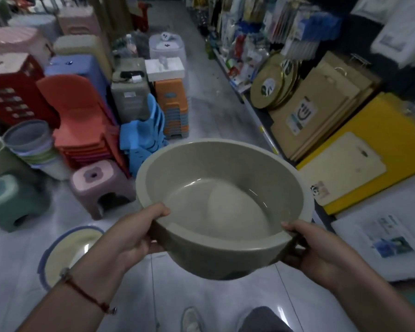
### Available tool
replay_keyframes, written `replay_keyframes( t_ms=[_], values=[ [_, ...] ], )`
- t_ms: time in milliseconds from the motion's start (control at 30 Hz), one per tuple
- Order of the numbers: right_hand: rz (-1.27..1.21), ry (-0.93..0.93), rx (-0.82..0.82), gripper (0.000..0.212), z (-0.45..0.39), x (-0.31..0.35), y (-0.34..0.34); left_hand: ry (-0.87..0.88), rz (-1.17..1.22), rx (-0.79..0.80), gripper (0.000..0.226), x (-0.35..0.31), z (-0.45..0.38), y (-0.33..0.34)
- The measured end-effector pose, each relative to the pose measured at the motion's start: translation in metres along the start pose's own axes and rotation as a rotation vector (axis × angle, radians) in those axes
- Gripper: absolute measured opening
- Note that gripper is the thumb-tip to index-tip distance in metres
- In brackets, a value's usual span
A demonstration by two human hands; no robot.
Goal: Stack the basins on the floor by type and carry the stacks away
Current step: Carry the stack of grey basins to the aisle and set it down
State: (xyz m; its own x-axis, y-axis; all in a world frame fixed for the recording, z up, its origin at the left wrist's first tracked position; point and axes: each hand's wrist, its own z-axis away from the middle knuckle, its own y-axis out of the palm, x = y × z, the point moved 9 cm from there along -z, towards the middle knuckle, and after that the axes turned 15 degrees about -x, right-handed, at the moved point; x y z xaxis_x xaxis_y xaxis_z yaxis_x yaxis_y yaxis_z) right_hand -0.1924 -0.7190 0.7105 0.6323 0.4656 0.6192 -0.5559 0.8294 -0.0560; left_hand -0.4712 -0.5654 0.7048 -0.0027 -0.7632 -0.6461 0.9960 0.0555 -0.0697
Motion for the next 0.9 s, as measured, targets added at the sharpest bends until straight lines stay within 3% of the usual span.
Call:
replay_keyframes(
  t_ms=[200,367,633,900],
  values=[
    [-0.088,-0.016,0.014,0.037,-0.032,0.046,0.006,0.014,-0.051,0.015,0.013,-0.042,-0.027,0.060],
    [-0.102,0.001,0.013,0.018,-0.090,0.099,0.017,0.017,-0.083,0.001,0.021,-0.081,-0.063,0.129],
    [-0.080,0.030,0.082,0.033,-0.196,0.212,0.048,-0.011,-0.048,-0.067,0.035,-0.152,-0.115,0.228],
    [0.057,-0.047,0.149,0.045,-0.262,0.309,0.125,-0.057,0.113,-0.126,0.036,-0.208,-0.162,0.257]
  ],
)
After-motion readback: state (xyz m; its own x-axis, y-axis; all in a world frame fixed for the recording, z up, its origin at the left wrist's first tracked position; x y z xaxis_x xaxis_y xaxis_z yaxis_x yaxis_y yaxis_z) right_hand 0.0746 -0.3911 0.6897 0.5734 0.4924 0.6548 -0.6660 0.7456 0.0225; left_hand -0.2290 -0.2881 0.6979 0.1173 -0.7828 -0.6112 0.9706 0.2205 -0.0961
